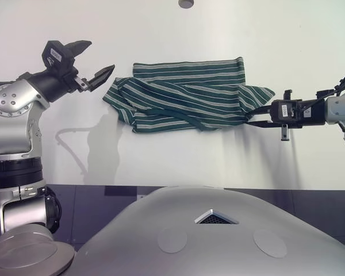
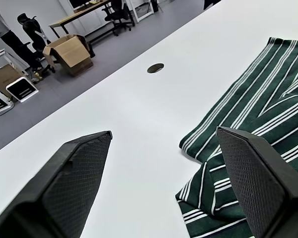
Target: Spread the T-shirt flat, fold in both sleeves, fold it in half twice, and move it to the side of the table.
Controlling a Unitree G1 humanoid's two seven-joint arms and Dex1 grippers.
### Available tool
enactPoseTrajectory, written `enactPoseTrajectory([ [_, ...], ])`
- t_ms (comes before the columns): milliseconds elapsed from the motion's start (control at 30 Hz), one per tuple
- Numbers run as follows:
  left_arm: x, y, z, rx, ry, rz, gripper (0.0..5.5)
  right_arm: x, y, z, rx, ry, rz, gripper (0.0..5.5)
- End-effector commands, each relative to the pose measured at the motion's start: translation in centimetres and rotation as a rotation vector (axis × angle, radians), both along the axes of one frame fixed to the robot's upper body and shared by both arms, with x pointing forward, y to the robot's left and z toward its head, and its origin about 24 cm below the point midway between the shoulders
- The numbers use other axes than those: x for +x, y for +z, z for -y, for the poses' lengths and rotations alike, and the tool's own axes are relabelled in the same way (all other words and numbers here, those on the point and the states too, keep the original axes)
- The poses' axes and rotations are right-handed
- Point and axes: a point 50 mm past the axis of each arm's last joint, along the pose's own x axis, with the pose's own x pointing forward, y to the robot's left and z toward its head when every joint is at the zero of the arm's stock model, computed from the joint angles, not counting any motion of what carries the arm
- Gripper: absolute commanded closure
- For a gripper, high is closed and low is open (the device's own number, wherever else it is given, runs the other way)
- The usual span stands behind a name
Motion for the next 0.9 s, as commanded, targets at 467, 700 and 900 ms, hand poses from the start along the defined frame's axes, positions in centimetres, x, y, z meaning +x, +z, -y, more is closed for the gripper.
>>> enactPoseTrajectory([
  [467,1.4,1.4,-1.1,0.399,-0.29,0.037,1.64,2.9,4.9,-0.1,0.199,-0.108,0.085,5.45],
  [700,0.4,0.3,2.3,0.471,-0.639,0.124,1.64,5.1,7.3,0.5,0.544,-0.341,0.009,5.45],
  [900,-0.8,-1.1,2.7,0.508,-0.711,0.073,1.64,5.6,6.8,0.8,0.567,-0.409,-0.023,5.45],
])
